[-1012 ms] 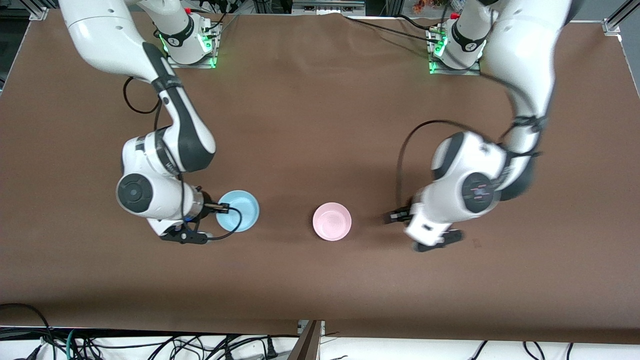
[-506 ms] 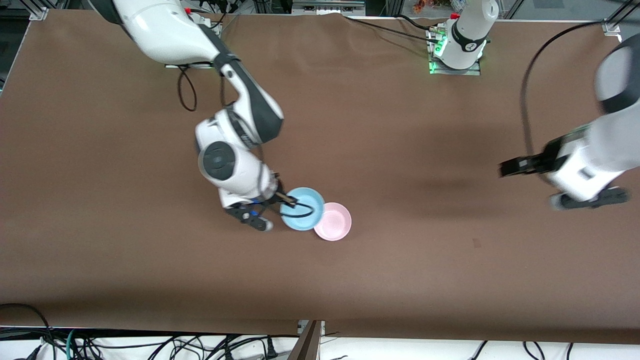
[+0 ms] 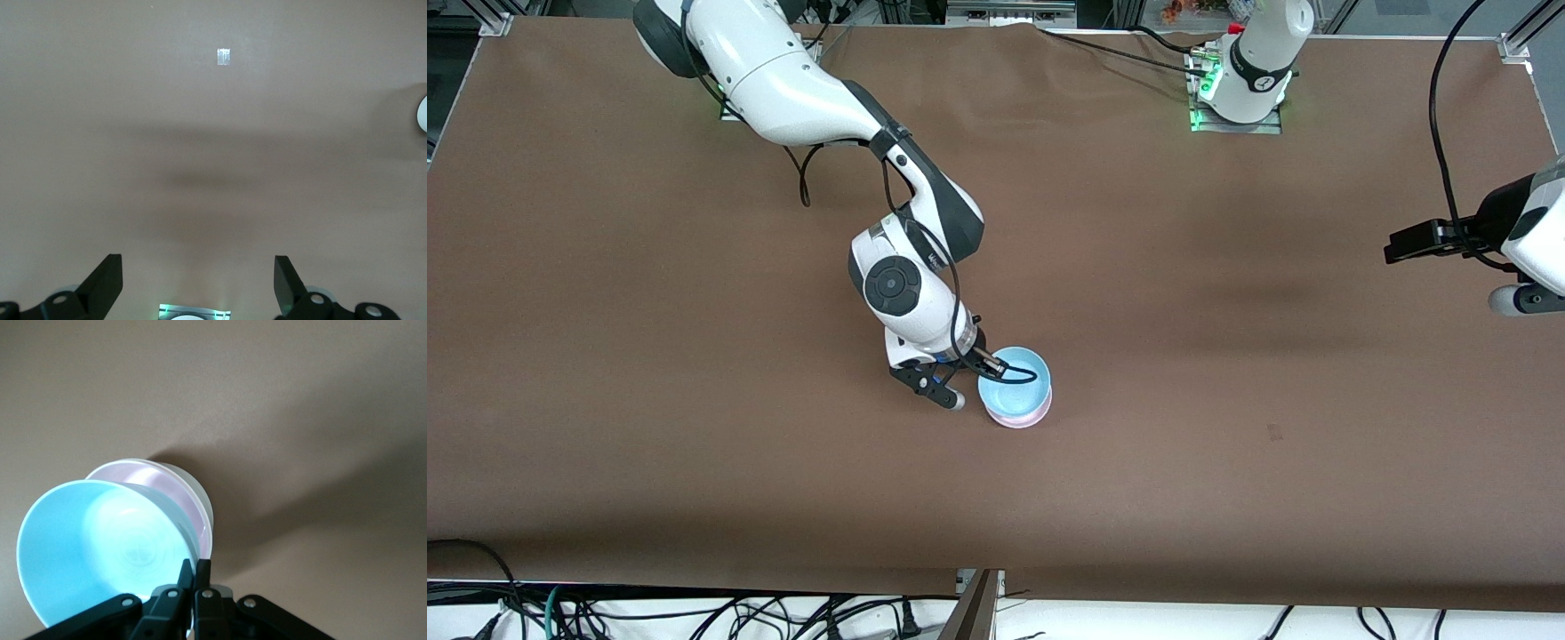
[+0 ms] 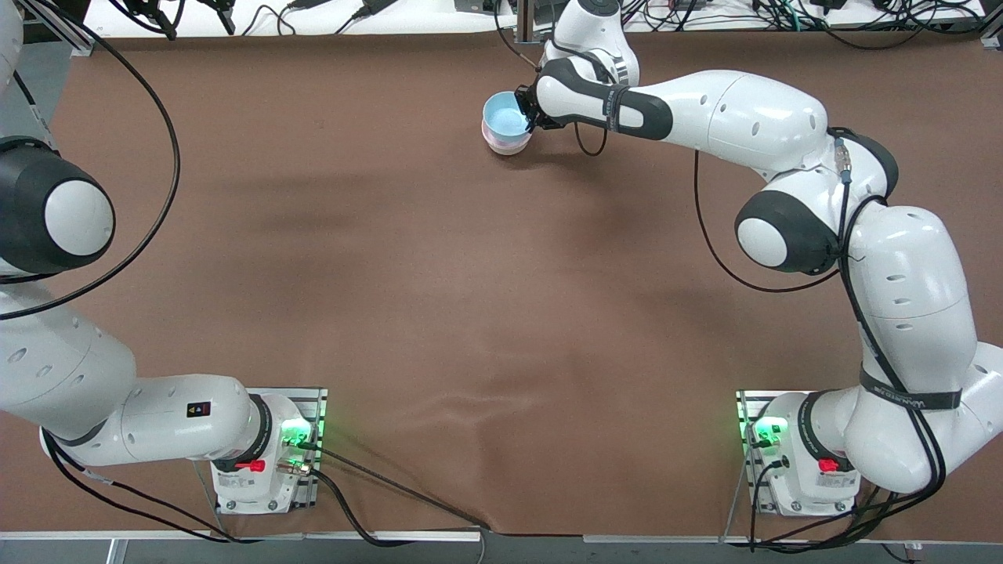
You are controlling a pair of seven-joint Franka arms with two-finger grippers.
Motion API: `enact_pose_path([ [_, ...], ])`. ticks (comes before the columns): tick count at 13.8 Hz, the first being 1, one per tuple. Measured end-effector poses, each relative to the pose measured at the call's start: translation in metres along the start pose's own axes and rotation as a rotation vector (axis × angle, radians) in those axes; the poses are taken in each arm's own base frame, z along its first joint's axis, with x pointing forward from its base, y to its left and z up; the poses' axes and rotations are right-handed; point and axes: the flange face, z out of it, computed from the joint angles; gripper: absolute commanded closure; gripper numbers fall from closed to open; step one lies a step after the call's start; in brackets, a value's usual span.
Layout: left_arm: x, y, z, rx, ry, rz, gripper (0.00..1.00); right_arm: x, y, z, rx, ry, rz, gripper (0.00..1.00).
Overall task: Stack pink and blue bowls on white bowl
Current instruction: 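Move the blue bowl with the right gripper over the pink bowl, then lower the blue bowl into the pink bowl and open the right gripper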
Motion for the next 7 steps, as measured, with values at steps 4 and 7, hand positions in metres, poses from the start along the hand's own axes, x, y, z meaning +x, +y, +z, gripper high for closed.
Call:
enact_pose_path([
  [4, 0.0012, -0.0036, 0.0041, 0.002, -0.009, -0.007, 0.0, 0.0003, -0.0021, 0.0017, 0.022, 0.015, -0.002, 1.0],
  [7, 0.001, -0.0019, 0.0042, 0.002, -0.009, -0.004, 0.0, -0.0028, -0.003, 0.0091, 0.032, 0.023, -0.008, 1.0],
])
